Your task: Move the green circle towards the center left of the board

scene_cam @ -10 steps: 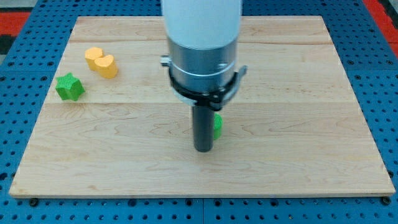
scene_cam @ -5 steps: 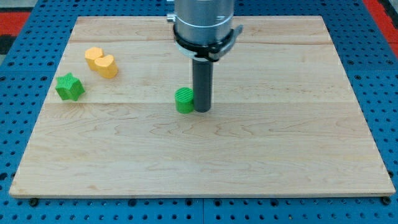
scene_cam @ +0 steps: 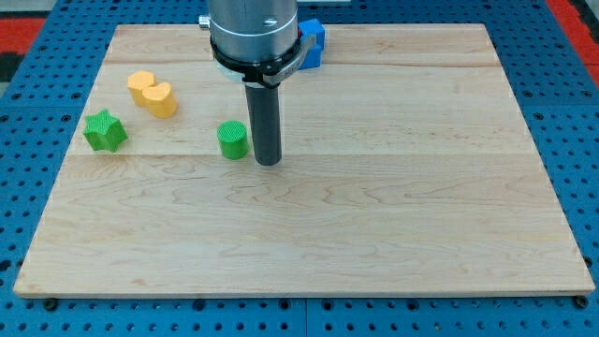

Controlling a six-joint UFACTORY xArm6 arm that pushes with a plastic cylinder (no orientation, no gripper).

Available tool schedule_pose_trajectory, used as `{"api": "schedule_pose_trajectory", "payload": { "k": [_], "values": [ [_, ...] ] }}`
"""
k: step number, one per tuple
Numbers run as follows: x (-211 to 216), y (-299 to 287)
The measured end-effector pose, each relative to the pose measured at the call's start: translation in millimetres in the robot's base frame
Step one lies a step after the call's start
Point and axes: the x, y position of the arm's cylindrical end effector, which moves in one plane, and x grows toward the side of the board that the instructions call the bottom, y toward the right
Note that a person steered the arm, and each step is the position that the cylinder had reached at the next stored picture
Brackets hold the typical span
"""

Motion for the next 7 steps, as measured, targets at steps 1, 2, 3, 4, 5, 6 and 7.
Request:
{"api": "schedule_pose_trajectory", "payload": {
  "k": [1, 2, 3, 4, 5, 6, 7],
  "values": [
    [-8.3, -8.5],
    [-11.2, -28.7],
    [-11.2, -63.7],
    [-11.2, -76.2],
    [-11.2, -76.2],
    [-10.2, -72.1],
    [-10.2, -70.5]
  ]
}}
